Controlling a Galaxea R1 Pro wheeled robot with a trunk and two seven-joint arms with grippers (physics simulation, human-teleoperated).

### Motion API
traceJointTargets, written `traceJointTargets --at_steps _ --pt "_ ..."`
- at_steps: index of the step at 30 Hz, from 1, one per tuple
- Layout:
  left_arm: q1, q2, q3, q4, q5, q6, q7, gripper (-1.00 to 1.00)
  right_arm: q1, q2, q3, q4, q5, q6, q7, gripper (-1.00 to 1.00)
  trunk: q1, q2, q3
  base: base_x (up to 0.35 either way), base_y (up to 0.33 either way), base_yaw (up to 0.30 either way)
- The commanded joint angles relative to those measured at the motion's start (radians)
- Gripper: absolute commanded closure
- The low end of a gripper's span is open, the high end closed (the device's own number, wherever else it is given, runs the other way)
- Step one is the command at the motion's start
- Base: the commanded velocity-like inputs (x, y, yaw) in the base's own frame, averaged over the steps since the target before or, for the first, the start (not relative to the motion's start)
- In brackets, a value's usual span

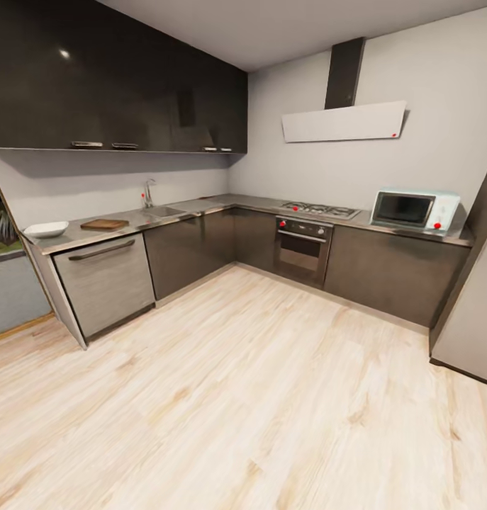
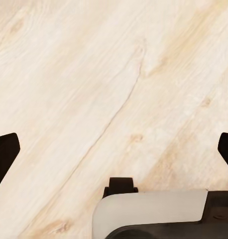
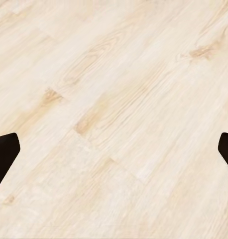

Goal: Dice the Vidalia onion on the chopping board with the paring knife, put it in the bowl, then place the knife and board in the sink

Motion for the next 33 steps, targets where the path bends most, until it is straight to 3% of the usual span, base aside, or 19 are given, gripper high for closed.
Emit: traceJointTargets --at_steps 1,33 --pt "-0.001 0.000 0.000 0.001 0.000 -0.003 0.000 -1.00 -0.001 0.000 0.000 0.001 0.000 -0.003 -0.001 -1.00 0.000 0.000 -0.001 0.293 -0.102 0.000" --pt "-0.001 0.000 0.000 0.001 0.000 -0.003 0.000 -1.00 -0.001 0.000 0.000 0.001 0.000 -0.003 -0.001 -1.00 0.000 0.000 -0.001 0.293 -0.112 0.062"
